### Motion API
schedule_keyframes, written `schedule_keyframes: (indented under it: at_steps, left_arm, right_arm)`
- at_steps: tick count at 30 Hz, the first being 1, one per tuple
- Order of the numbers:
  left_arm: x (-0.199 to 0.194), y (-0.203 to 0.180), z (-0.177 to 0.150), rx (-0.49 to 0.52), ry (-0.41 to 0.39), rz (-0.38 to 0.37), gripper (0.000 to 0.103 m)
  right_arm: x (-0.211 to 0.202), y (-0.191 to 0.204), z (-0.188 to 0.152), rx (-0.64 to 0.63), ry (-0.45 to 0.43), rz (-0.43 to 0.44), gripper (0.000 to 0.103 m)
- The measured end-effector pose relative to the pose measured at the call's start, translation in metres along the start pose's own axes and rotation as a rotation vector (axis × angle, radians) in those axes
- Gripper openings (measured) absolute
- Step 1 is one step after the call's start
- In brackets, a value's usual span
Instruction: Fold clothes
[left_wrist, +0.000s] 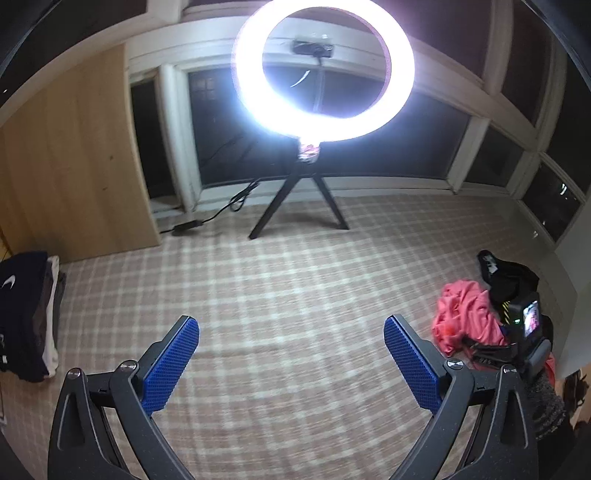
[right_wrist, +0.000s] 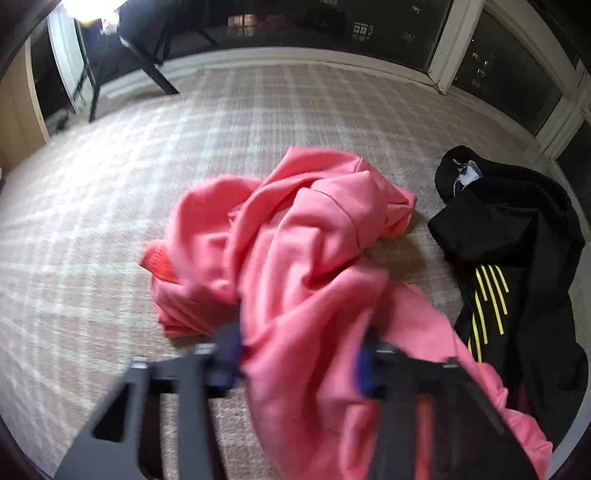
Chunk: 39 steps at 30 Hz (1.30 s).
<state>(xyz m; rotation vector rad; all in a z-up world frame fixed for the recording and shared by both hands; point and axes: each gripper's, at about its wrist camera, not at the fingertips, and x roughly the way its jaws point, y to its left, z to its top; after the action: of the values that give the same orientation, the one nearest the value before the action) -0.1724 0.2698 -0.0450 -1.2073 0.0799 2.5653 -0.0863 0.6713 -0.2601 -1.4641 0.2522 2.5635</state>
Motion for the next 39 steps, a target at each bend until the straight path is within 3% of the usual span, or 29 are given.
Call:
schedule_keyframes:
  at_steps: [1,4,10,15,19,20,21,22,23,25,28,32,35,37,39]
  left_arm:
    - [0.0,0.005,-0.001,-0.002,0.002,0.003,0.1]
    - [-0.002,0.018,-0.002,-0.009,0.002,-0.003,0.1]
    - [-0.019,0.057,-0.011,-0.043,-0.017,-0.023,0.1]
    - [-0.05,0.098,-0.023,-0.061,-0.062,-0.025,0.1]
    - [-0.085,0.139,-0.035,-0.075,-0.122,0.014,0.1]
    - [-0.094,0.151,-0.039,-0.084,-0.138,0.027,0.101]
    - [-0.101,0.163,-0.042,-0.092,-0.149,0.044,0.101]
    - [-0.108,0.176,-0.046,-0.099,-0.159,0.06,0.101]
    - [-0.111,0.187,-0.049,-0.098,-0.156,0.08,0.101]
    - [-0.112,0.205,-0.054,-0.095,-0.145,0.117,0.101]
    - [-0.097,0.231,-0.062,-0.082,-0.085,0.171,0.101]
    - [-0.046,0.249,-0.069,-0.066,0.012,0.16,0.101]
    - [0.001,0.25,-0.07,-0.057,0.091,0.134,0.101]
    - [0.03,0.249,-0.073,-0.056,0.145,0.103,0.101]
    - [0.055,0.248,-0.075,-0.058,0.188,0.088,0.101]
  right_arm:
    - [0.0,0.0,0.0,0.002,0.002,0.006,0.021]
    - [-0.005,0.0,0.002,0.012,0.003,0.026,0.016]
    - [-0.12,0.049,0.037,0.04,-0.19,0.183,0.014]
    - [-0.224,0.14,0.094,-0.091,-0.337,0.35,0.014]
    - [-0.262,0.245,0.115,-0.242,-0.356,0.514,0.014]
    - [-0.265,0.273,0.118,-0.277,-0.346,0.565,0.021]
    - [-0.26,0.304,0.126,-0.328,-0.311,0.617,0.031]
    - [-0.248,0.335,0.132,-0.402,-0.247,0.646,0.059]
    - [-0.232,0.362,0.13,-0.471,-0.179,0.607,0.063]
    - [-0.211,0.381,0.12,-0.507,-0.135,0.476,0.063]
    - [-0.185,0.36,0.116,-0.427,-0.112,0.424,0.063]
    - [-0.123,0.33,0.121,-0.315,-0.004,0.31,0.063]
    - [-0.076,0.325,0.124,-0.306,0.071,0.271,0.063]
    - [-0.054,0.32,0.121,-0.258,0.133,0.309,0.063]
    - [-0.048,0.33,0.119,-0.258,0.14,0.353,0.063]
